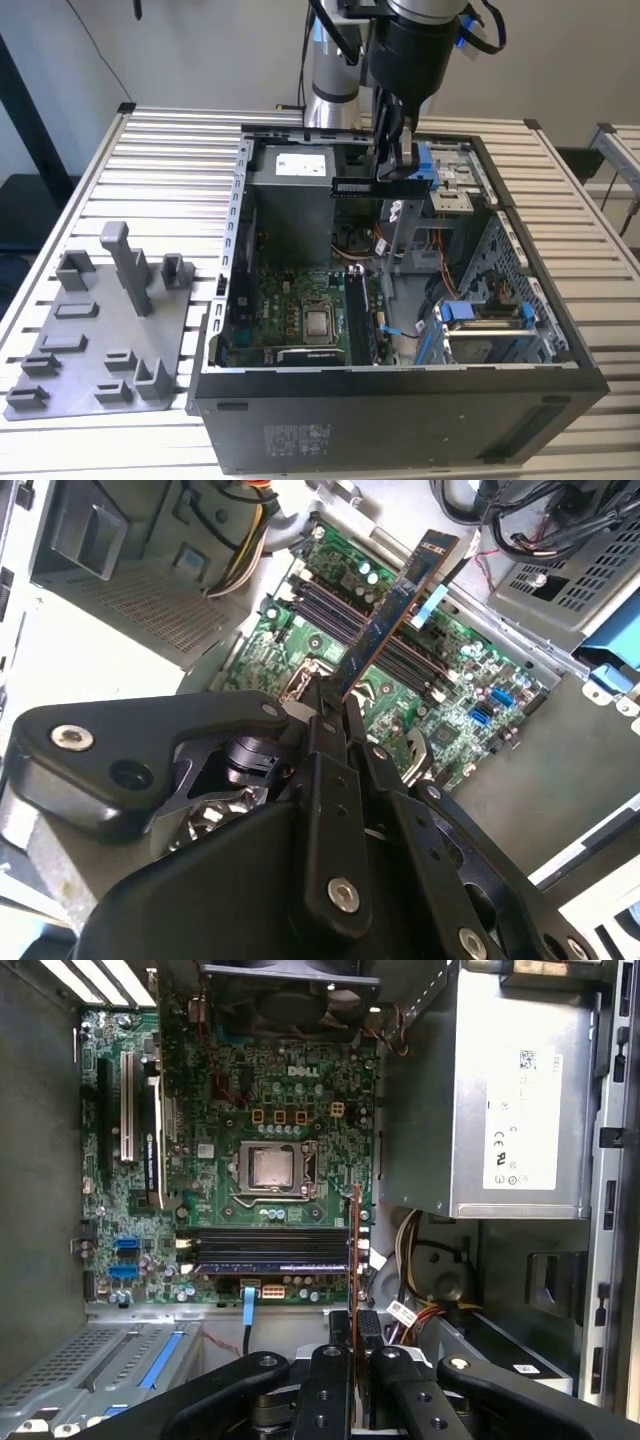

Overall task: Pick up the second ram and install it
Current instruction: 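Insert the second ram into the second slot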

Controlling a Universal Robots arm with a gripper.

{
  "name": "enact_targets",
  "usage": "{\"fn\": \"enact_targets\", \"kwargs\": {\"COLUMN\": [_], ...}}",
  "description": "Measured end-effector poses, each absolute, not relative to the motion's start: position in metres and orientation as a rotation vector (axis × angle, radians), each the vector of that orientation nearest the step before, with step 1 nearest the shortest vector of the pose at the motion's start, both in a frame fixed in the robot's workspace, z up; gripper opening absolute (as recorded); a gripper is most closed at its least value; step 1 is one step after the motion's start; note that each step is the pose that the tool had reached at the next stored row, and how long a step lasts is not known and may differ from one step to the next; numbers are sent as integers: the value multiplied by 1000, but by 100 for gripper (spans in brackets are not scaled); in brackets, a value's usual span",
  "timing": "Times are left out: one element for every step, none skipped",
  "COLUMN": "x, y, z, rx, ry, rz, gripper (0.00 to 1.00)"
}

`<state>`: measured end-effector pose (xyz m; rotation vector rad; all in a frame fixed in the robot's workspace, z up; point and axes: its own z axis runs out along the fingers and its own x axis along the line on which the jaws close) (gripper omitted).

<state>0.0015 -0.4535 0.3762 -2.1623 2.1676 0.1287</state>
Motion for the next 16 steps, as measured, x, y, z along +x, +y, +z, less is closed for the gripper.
{"fn": "enact_targets", "kwargs": {"x": [1, 1, 2, 2, 2, 2, 2, 2, 2, 2, 2, 2, 2, 2, 2, 2], "y": [-454, -454, -454, -454, -454, -454, -454, -453, -453, -454, -454, -454, -454, -454, -454, -454], "z": [376, 376, 376, 376, 376, 376, 376, 376, 375, 375, 374, 374, 373, 372, 371, 370], "rx": [-2162, -2162, -2162, -2162, -2162, -2162, -2162, -2162, -2162, -2162, -2162, -2162, -2162, -2162, -2162, -2162], "ry": [2168, 2168, 2168, 2167, 2167, 2167, 2167, 2167, 2167, 2167, 2167, 2167, 2167, 2167, 2167, 2168], "rz": [129, 129, 129, 129, 129, 129, 129, 129, 129, 129, 129, 129, 129, 129, 129, 129], "gripper": [14, 14, 14, 14, 14, 14, 14, 14, 14, 14, 14, 14, 14, 14, 14, 14]}}
